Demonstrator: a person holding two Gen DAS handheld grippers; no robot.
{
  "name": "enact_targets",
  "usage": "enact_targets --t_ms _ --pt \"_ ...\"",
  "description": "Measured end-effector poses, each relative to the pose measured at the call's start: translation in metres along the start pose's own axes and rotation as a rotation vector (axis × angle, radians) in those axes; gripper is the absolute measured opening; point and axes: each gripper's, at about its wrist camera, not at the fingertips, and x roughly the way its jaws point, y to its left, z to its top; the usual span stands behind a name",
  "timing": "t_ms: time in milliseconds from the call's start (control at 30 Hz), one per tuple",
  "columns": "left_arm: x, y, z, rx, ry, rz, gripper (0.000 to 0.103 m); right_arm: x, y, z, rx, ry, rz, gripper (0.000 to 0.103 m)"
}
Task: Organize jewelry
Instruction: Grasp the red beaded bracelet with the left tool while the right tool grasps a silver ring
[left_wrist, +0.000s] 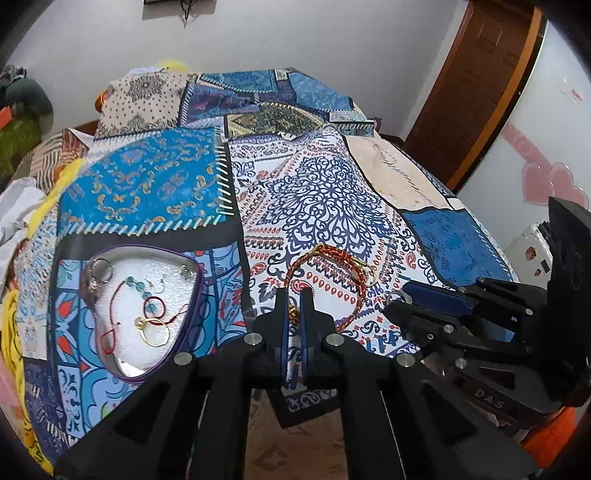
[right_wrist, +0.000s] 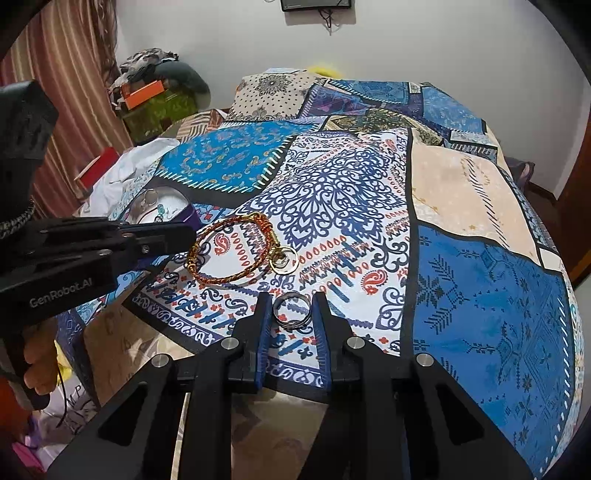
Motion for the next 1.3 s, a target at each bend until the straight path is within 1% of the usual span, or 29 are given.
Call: enact_targets --t_ms 67,133,233,367,433,467,500,633,833,1067,1300 --pt "0.004 -0.002 0.001 0.007 0.009 0.014 0.005 -0.001 -0.001 0.0 0.006 -0.004 0.003 0.02" --pt "0.009 -0.003 0.0 0.016 0.019 0.027 0.013 -0.003 -0.002 -0.001 0.016 -0.01 0.01 0.02" --pt "0.014 -0.003 -0.001 0.011 0.03 0.018 0.02 -0.005 -0.006 -0.002 0.025 -0.017 0.012 0.02" --pt "0.018 -0.004 -0.001 0.014 0.026 0.018 0.019 -0.006 -0.01 -0.002 0.037 -0.023 0.013 0.02" --pt "0.02 -0.006 -0.001 0.02 0.022 0.021 0.007 -0.008 -0.011 -0.002 0.043 -0.026 0.013 0.02" --pt "0.02 -0.006 -0.001 0.022 0.022 0.022 0.007 -0.009 -0.011 -0.002 0.045 -0.028 0.013 0.02" --pt "0.019 -0.007 -0.001 0.019 0.019 0.018 0.005 -0.01 -0.011 -0.001 0.046 -0.032 0.012 0.02" --pt "0.015 -0.008 -0.001 0.017 0.016 -0.006 0.005 -0.016 -0.011 0.002 0.044 -0.046 0.008 0.02" --pt "-0.003 -0.014 0.001 0.03 -0.026 -0.006 0.004 -0.028 -0.008 0.008 0.043 -0.078 -0.005 0.02" --pt "-0.04 -0.016 0.005 0.046 -0.114 0.022 0.004 -0.045 0.001 0.019 0.031 -0.128 -0.008 0.02" --pt "-0.074 0.004 0.003 0.023 -0.182 0.066 0.004 -0.054 0.021 0.033 0.001 -0.171 0.005 0.02"
